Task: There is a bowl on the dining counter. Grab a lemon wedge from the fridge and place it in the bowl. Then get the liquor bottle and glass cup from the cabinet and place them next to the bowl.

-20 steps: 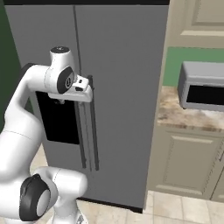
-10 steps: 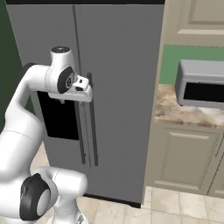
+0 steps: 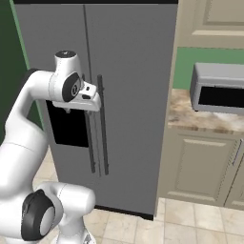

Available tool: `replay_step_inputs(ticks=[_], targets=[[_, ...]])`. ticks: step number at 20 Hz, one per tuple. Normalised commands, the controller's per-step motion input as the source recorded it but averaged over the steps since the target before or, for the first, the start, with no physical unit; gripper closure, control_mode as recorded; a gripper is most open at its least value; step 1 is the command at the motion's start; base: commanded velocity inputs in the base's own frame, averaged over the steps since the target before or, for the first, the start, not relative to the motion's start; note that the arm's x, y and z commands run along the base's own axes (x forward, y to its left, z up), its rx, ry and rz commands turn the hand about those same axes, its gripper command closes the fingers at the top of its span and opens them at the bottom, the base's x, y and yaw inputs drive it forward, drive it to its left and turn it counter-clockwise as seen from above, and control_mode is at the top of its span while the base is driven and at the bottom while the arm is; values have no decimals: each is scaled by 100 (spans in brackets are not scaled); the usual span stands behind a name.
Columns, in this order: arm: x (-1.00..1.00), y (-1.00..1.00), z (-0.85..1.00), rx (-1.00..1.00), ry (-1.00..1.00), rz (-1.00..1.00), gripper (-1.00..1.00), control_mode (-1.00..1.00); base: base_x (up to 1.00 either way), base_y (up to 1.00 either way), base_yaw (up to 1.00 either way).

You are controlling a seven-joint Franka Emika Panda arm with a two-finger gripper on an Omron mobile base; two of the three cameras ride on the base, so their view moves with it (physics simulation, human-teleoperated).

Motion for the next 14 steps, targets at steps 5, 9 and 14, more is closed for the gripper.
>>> replay_step_inputs(ticks=[5, 9, 14], targets=[[0, 0, 0, 0, 0, 0, -100, -100, -2, -1, 0], [19, -6, -1, 0, 0, 0, -100, -100, 0, 0, 0], [66, -10, -3, 0, 3, -4, -100, -100, 0, 0, 0]])
